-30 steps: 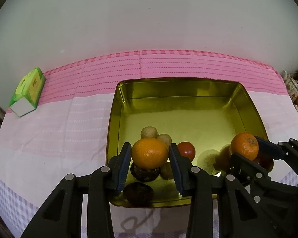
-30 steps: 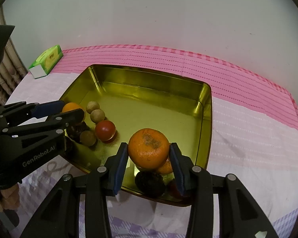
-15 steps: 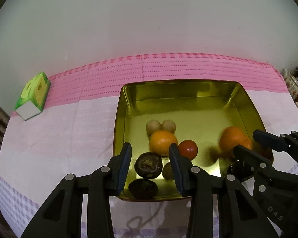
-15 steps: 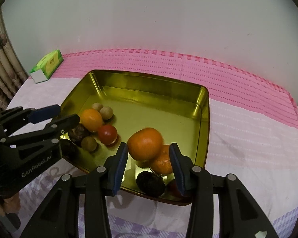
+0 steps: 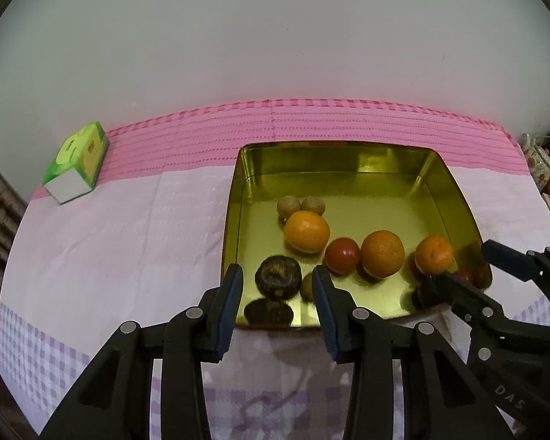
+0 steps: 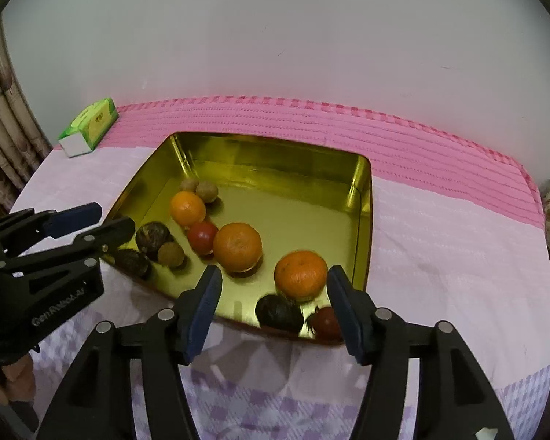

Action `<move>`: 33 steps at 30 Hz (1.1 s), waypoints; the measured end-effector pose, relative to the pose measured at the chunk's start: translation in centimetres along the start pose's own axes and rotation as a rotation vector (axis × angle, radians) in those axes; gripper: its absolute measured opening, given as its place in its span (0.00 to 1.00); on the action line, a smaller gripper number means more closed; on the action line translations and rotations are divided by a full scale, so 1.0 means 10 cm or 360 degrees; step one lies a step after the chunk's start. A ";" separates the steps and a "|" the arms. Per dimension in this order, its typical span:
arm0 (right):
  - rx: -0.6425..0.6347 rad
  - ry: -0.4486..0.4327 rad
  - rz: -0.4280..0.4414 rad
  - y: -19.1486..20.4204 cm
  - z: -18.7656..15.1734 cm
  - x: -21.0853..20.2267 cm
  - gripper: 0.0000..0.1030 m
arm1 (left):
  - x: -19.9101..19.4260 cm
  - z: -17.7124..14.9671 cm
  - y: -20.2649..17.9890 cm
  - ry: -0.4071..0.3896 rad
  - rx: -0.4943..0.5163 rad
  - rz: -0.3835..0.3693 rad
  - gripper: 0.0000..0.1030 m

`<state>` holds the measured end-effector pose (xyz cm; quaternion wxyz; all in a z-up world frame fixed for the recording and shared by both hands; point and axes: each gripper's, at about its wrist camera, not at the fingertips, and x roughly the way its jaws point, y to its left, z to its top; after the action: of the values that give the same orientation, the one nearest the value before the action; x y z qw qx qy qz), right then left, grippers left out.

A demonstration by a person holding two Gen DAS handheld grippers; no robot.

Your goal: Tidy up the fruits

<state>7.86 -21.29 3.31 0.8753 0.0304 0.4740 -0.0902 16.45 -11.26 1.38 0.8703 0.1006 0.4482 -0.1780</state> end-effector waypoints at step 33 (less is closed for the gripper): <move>0.0110 0.0078 -0.0011 0.14 -0.50 -0.22 0.59 | -0.30 -0.51 0.04 0.0044 -0.0106 0.0009 0.39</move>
<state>2.78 -18.98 2.35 0.8616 0.0611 0.4920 -0.1088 11.21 -8.58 0.90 0.8673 0.0751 0.4655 -0.1592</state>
